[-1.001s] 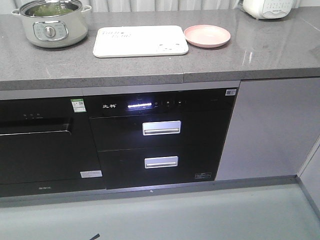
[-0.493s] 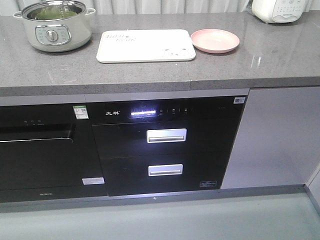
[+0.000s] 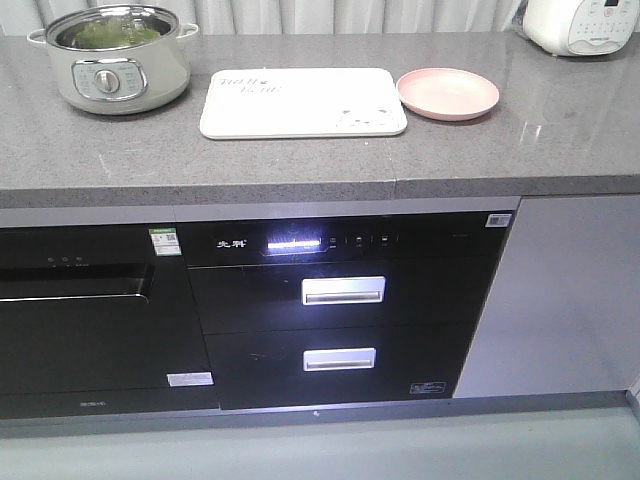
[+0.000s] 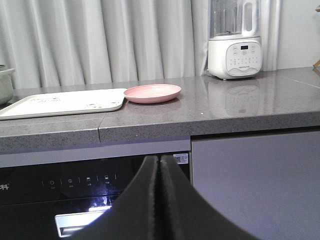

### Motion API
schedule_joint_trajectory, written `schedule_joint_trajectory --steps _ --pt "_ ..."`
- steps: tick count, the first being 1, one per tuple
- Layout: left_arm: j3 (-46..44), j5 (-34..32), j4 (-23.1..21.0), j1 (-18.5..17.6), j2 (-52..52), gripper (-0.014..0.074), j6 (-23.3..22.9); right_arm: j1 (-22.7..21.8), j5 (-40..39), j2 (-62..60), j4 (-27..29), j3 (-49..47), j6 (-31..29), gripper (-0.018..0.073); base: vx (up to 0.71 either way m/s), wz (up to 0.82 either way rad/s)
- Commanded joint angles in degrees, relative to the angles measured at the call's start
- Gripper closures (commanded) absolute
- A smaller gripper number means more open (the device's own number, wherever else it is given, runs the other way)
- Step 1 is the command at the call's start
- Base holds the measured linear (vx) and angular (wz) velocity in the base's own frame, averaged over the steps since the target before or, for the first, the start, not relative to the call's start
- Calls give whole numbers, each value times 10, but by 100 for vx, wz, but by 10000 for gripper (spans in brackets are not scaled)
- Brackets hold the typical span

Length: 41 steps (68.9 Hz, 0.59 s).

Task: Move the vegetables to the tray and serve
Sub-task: 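Continue driving forward until the pot, tray and plate are in reach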

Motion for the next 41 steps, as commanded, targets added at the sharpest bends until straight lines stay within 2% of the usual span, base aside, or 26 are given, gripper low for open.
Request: schedule_joint_trajectory --steps 1,41 --pt "14 -42 -3 -1 -8 602 -5 -4 -42 -4 -6 8 -6 562 10 3" --pt "14 -42 -3 -1 -8 602 -5 -4 -42 -4 -6 8 -6 562 10 2"
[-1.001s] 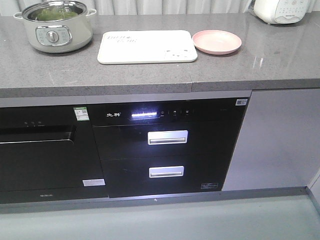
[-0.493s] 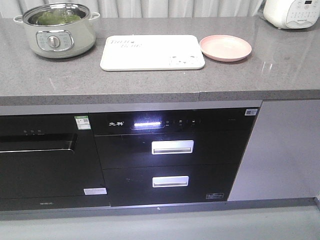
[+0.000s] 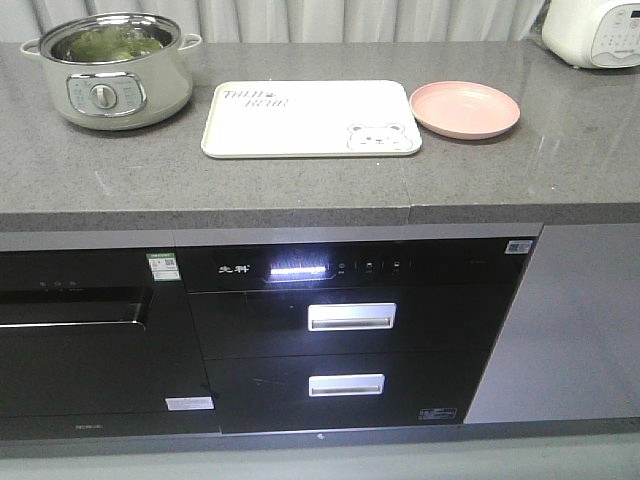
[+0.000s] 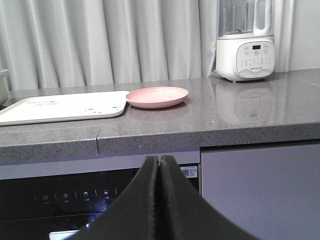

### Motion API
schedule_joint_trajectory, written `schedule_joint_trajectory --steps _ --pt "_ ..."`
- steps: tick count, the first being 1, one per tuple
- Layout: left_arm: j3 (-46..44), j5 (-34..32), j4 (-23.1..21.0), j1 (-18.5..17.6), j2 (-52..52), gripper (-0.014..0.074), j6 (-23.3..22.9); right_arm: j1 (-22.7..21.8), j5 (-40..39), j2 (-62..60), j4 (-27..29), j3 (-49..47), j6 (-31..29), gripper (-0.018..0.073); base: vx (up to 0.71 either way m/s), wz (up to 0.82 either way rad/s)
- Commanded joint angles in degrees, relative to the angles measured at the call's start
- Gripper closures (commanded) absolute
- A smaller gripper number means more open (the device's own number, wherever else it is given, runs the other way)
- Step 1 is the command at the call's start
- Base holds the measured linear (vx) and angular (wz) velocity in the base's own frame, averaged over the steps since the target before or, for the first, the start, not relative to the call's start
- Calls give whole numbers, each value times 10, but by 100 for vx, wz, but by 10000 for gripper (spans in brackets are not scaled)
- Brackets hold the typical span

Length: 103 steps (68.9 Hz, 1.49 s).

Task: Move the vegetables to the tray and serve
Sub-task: 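Continue driving forward until the pot, tray and plate are in reach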

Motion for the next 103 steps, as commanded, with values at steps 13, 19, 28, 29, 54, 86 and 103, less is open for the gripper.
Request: schedule_joint_trajectory --steps 13,19,28,29,54,86,103 --pt "14 -42 -3 -1 -8 602 -5 -4 -42 -4 -6 8 -6 562 10 1" --pt "14 -42 -3 -1 -8 602 -5 -4 -42 -4 -6 8 -6 562 10 1" --pt "14 -42 -3 -1 -8 602 -5 -4 -42 -4 -6 8 -6 562 10 1" --pt "14 -42 -3 -1 -8 602 -5 -4 -42 -4 -6 8 -6 562 10 1" --pt "14 -42 -3 -1 -8 602 -5 -4 -42 -4 -6 8 -6 562 9 0" --pt "14 -42 -3 -1 -8 602 -5 -4 -42 -4 -6 8 -6 562 8 1" --pt "14 -42 -3 -1 -8 602 -5 -4 -42 -4 -6 8 -6 562 7 1"
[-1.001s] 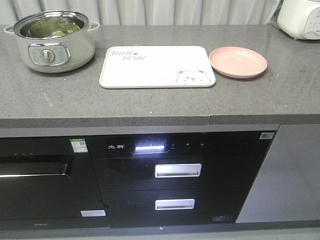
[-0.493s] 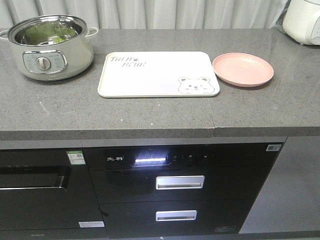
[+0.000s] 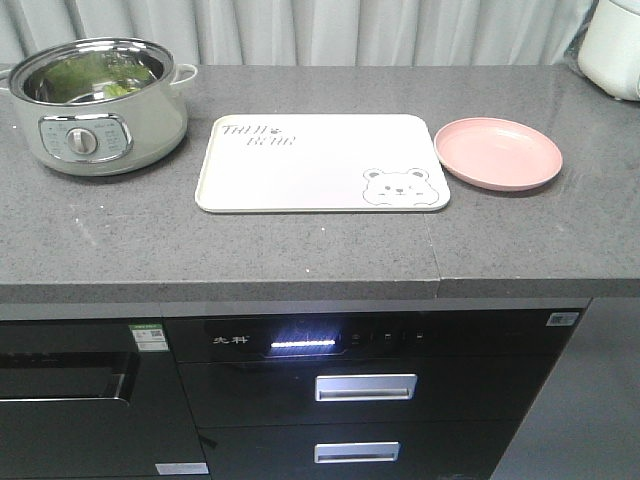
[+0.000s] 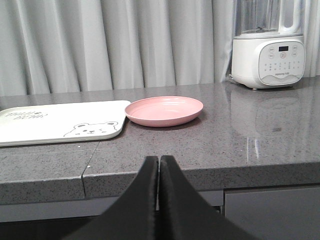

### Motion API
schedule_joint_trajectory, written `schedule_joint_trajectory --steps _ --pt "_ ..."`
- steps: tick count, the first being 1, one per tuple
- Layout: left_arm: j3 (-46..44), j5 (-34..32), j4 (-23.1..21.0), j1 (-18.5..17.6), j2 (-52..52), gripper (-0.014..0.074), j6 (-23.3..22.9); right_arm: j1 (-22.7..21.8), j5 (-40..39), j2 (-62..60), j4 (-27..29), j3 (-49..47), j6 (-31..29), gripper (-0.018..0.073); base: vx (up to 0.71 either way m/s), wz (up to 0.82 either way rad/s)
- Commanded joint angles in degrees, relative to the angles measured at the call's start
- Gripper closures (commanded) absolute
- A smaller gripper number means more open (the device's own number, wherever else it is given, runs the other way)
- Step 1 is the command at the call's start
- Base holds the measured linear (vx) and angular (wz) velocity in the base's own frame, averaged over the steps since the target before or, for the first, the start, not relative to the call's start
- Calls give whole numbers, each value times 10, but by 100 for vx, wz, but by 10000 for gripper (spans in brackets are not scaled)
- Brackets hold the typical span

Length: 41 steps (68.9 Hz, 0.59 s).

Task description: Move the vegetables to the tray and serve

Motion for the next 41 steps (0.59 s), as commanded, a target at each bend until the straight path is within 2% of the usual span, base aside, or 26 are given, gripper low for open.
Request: schedule_joint_trajectory --steps 1,41 --pt "14 -42 -3 -1 -8 602 -5 -4 -42 -4 -6 8 -6 562 7 2" --pt "14 -42 -3 -1 -8 602 -5 -4 -42 -4 -6 8 -6 562 8 1"
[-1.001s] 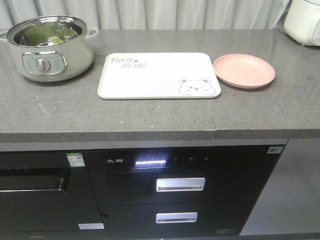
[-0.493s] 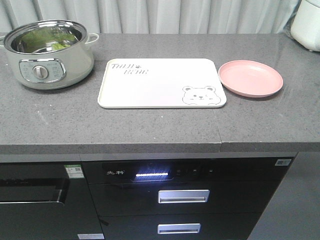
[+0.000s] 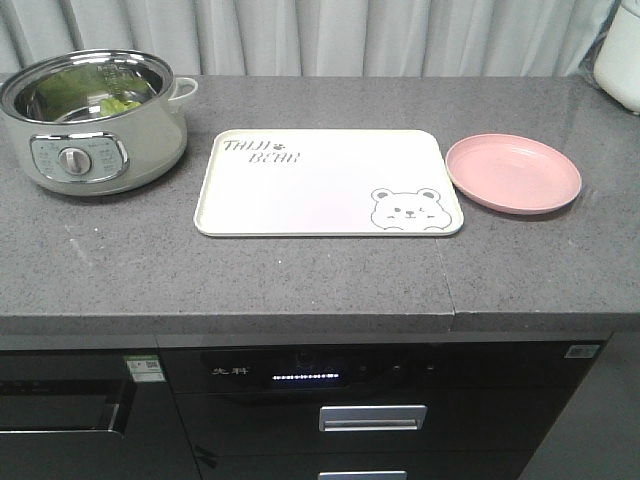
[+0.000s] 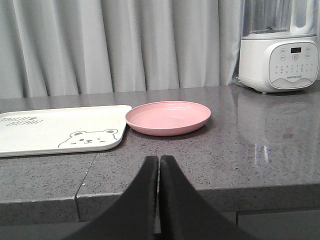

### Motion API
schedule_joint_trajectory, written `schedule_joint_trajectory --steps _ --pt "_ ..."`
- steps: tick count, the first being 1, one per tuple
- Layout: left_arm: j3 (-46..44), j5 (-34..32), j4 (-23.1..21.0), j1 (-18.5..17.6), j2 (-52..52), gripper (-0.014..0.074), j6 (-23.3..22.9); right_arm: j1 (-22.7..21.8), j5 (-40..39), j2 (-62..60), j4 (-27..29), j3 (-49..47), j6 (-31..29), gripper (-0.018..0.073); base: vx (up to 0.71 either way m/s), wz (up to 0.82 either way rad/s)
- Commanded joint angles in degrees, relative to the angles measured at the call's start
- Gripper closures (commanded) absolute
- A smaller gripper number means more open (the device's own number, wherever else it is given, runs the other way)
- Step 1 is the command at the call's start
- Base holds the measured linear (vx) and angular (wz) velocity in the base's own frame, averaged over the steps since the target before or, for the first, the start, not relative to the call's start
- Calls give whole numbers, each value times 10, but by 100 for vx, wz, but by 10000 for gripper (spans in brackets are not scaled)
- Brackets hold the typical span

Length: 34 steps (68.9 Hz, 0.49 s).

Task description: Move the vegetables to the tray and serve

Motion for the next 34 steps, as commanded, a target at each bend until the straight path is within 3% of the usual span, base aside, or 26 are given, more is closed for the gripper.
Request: schedule_joint_trajectory --steps 1,34 --pt "14 -42 -3 -1 -8 602 -5 -4 -42 -4 -6 8 -6 562 8 0" --pt "14 -42 -3 -1 -8 602 -5 -4 -42 -4 -6 8 -6 562 8 0"
